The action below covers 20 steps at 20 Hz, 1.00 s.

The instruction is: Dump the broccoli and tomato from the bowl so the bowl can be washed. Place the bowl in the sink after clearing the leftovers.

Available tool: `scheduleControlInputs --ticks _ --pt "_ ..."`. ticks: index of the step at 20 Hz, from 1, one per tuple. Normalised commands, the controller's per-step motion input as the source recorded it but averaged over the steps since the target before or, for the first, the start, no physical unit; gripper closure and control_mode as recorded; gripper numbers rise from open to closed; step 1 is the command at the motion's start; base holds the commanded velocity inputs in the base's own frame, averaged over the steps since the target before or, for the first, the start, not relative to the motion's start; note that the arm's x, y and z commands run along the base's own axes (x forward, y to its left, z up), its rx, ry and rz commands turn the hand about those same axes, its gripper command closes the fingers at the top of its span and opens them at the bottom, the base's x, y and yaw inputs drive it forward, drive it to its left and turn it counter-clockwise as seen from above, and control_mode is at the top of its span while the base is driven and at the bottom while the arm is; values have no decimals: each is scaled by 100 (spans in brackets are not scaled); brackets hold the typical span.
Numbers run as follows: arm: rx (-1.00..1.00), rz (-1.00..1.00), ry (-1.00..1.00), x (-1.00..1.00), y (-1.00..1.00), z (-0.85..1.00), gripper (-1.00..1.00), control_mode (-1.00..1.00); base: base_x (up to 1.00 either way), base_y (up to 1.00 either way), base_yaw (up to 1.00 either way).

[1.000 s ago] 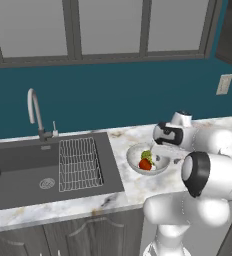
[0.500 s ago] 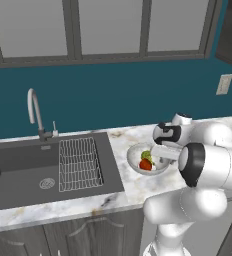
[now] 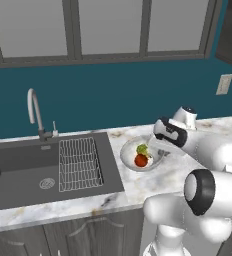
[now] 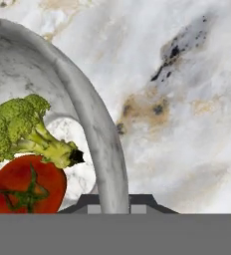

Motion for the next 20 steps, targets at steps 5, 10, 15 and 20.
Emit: scheduleControlInputs --ticks 5,10,15,20 --pt "11 -13 -38 -8 99 80 100 -100 0 0 0" --pt "5 -18 -31 1 100 55 100 -100 0 0 0" --pt "-9 -20 -13 20 100 8 100 -100 0 0 0" --pt "-23 -19 8 69 94 0 100 -100 0 0 0"
